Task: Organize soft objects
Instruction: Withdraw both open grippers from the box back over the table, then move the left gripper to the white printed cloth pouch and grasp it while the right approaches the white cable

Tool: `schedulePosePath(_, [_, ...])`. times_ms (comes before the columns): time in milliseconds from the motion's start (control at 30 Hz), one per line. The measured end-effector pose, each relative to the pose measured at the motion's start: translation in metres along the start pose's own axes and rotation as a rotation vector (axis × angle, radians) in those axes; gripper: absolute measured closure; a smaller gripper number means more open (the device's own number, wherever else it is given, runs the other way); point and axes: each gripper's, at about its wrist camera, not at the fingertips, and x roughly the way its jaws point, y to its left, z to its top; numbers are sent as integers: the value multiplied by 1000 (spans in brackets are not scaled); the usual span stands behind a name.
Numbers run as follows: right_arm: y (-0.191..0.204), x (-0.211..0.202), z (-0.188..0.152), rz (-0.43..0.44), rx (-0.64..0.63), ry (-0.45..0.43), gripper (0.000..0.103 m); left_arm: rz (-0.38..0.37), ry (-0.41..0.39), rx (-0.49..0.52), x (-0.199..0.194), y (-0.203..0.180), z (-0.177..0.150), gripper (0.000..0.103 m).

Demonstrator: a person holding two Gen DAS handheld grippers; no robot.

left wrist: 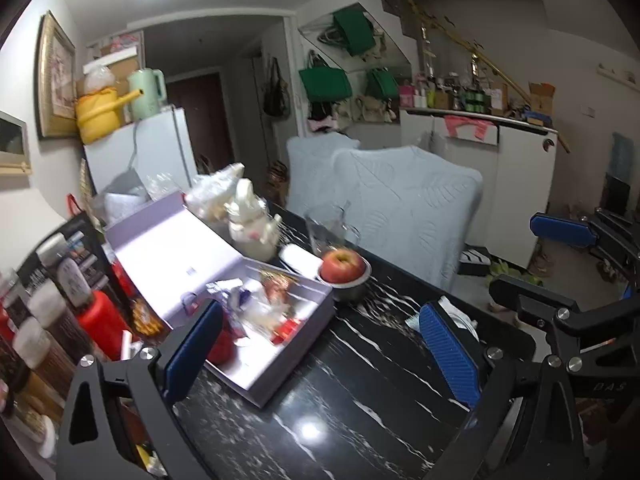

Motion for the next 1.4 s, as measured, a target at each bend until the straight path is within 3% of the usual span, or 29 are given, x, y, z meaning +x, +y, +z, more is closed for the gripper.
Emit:
schedulePosePath(333, [-28, 14, -60, -60, 121, 116, 25, -106, 130, -16, 33, -28, -40, 3])
schedulePosePath(633, [-42, 39, -98, -106, 158, 177, 25, -151, 222, -48, 68, -40, -71, 3])
schedulePosePath(933, [-45, 92, -124, -98, 165, 253, 25, -167, 316, -82, 107, -39, -94, 3])
schedulePosePath(1267, [-50, 139, -133, -126, 165, 324, 26, -156, 351, -84, 137, -36, -96, 3])
schedulePosePath(1333, [-53, 144, -136, -132, 176, 339, 29, -156, 359, -87, 142, -35, -97, 3])
schedulePosePath(1400, [-56, 148, -138, -131, 189, 351, 40, -157, 364, -91, 146, -34, -97, 3])
